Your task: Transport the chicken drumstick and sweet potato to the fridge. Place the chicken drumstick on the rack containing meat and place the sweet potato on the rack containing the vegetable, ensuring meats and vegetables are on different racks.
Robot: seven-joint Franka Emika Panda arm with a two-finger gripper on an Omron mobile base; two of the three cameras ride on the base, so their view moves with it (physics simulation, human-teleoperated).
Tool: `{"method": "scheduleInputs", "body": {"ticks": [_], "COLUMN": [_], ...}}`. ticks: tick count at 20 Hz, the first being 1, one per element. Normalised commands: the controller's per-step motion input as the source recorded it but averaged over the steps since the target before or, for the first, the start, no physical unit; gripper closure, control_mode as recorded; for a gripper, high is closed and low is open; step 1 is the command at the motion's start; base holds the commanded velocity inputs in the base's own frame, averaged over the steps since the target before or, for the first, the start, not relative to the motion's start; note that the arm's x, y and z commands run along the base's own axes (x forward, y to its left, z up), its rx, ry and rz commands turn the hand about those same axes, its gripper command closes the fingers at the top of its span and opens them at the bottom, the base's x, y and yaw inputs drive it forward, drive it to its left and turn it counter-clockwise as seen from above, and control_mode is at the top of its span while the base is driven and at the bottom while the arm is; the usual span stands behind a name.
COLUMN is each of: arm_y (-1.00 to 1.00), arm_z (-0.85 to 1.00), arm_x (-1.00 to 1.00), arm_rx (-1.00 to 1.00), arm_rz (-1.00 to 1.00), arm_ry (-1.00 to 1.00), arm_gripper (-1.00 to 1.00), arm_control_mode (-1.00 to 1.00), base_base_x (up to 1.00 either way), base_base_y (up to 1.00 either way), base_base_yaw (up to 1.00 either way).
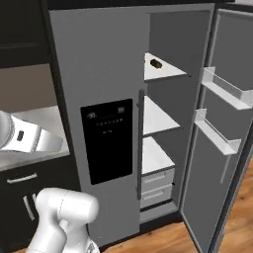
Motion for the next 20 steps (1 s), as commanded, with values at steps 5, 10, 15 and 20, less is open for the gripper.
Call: {"method": "scheduleInputs", "body": {"ticks": [5, 10, 15, 20], "arm_y": [0.0, 0.0, 0.0, 0.0], "arm_z": [0.0, 0.0, 0.0, 0.0], "arm_x": [0.0, 0.0, 0.0, 0.0], "arm_rx": [0.0, 0.0, 0.0, 0.0], "arm_rz": [0.0, 0.0, 0.0, 0.0], "arm_ry": [0.0, 0.0, 0.0, 0.0], "arm_gripper": [-1.0, -1.0, -1.0, -1.0], "arm_control_mode": [1.0, 1.0, 1.0, 1.0], "base_base_x": [-0.41, -0.93, -1.0, -1.0], "base_base_y": [1.0, 1.0, 0.94, 0.68], "base_base_yaw": [-0.31, -0.39, -0.26, -0.09]}}
